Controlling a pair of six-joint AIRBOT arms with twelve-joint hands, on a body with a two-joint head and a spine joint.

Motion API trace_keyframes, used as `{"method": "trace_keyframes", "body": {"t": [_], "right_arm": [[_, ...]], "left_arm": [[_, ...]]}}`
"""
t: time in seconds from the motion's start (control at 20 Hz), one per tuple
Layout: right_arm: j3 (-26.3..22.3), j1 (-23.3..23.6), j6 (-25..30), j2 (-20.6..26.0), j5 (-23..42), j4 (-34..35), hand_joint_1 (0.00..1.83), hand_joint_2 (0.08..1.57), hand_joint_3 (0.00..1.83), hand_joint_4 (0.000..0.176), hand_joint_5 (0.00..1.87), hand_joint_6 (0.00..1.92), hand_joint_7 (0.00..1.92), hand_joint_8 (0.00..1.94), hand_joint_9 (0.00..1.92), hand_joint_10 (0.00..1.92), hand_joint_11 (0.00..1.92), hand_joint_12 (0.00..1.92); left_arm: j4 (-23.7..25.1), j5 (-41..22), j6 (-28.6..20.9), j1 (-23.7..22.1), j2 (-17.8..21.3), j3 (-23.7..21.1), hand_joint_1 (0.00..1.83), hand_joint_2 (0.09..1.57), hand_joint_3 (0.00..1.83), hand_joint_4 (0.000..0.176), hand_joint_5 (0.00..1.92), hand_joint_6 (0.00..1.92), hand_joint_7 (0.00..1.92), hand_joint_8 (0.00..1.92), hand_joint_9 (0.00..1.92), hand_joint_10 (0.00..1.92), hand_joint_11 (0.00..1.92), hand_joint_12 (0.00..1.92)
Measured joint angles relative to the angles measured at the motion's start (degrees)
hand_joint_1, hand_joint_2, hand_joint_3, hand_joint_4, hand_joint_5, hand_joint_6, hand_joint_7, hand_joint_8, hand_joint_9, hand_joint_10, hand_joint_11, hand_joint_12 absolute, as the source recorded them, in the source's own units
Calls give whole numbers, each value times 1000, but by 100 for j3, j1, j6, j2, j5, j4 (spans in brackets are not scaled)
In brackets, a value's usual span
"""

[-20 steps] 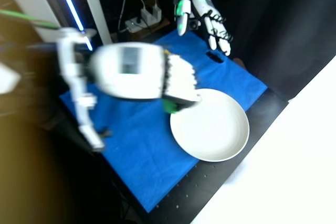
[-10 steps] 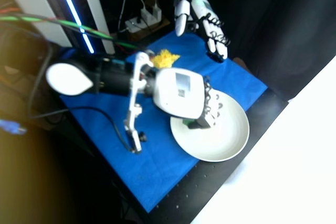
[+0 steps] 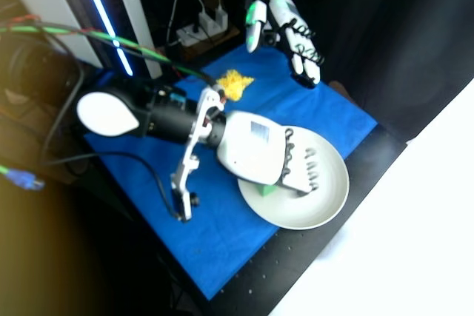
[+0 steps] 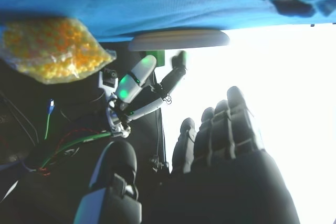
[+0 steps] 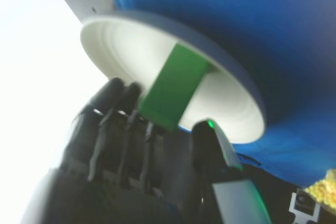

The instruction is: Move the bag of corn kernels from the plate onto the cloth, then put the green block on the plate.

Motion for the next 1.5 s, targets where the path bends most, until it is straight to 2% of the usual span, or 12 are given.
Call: {"method": "trace_keyframes", "body": {"t": [0.15, 0.25, 0.3, 0.5, 0.7, 0.75, 0.85, 1.0, 1.15, 1.25, 1.4, 1.5], "right_arm": [[-374, -2, 0, 352, 219, -44, 503, 1248, 0, 43, 0, 0, 0, 0, 0, 0, 0, 0], [-804, -2, 0, 809, 560, -90, 397, 1214, 0, 33, 0, 0, 0, 0, 0, 0, 0, 0], [-1040, -2, 0, 1084, 802, -96, 382, 1188, 0, 69, 0, 0, 0, 0, 0, 0, 0, 0], [-1856, -2, -4, 1956, 1834, 2, 592, 1167, 0, 31, 0, 0, 0, 0, 0, 0, 0, 0], [-2535, -28, -2, 2680, 2671, -109, 477, 1206, 2, 97, 0, 0, 0, 0, 0, 0, 0, 0], [-2621, -280, -2, 2841, 3104, -22, 435, 1201, 0, 146, 0, 0, 0, 0, 0, 0, 0, 0], [-2750, -898, -7, 3058, 3495, 240, 341, 1177, 0, 160, 0, 0, 0, 0, 0, 0, 0, 0], [-2946, -1755, -13, 3434, 4194, 876, 439, 1257, 25, 95, 0, 0, 0, 0, 0, 0, 0, 0], [-3156, -2494, -42, 3818, 5106, 1515, 473, 1260, 18, 109, 0, 0, 0, 0, 0, 0, 0, 0], [-3338, -3003, -262, 3987, 5490, 1963, 445, 1268, 15, 78, 0, 0, 0, 0, 0, 0, 0, 0], [-3501, -3423, -444, 4148, 5939, 2330, 401, 1251, 6, 113, 0, 0, 0, 0, 0, 0, 0, 0], [-3565, -3615, -520, 4199, 6459, 2660, 457, 1254, 4, 66, 0, 0, 0, 0, 0, 0, 0, 0]], "left_arm": [[-42, -2, -7, 0, 0, -7, 128, 1352, 3, 88, 33, 1, 0, 0, 34, 2, 0, 371], [-70, -7, 0, 0, 2, -35, 101, 1355, 3, 95, 39, 3, 11, 4, 40, 4, 0, 389], [-76, -7, 0, 0, 2, -37, 89, 1350, 1, 91, 45, 4, 23, 5, 49, 6, 0, 449], [-168, -50, -4, 72, 57, -105, 104, 1329, 0, 127, 66, 9, 45, 10, 58, 7, 0, 463], [-195, -133, -11, 103, 188, -190, 158, 1325, 0, 123, 46, 3, 20, 2, 51, 3, 0, 318], [-210, -205, -9, 131, 256, -199, 194, 1311, 0, 110, 34, 0, 1, 0, 36, 1, 0, 289], [-245, -382, -7, 144, 319, -199, 282, 1311, 0, 94, 29, 2, 0, 0, 18, 2, 0, 196], [-291, -623, 42, 151, 470, -295, 313, 1308, 0, 114, 3, 0, 9, 1, 39, 5, 0, 172], [-273, -973, 129, 205, 671, -400, 315, 1305, 0, 114, 0, 0, 0, 0, 22, 0, 0, 181], [-289, -1169, 190, 205, 758, -404, 320, 1298, 0, 93, 0, 0, 0, 0, 0, 0, 0, 25], [-273, -1270, 210, 203, 841, -424, 283, 1277, 0, 114, 0, 0, 0, 0, 0, 0, 0, 0], [-243, -1333, 256, 210, 957, -494, 226, 1238, 0, 149, 0, 0, 0, 0, 0, 0, 0, 0]]}}
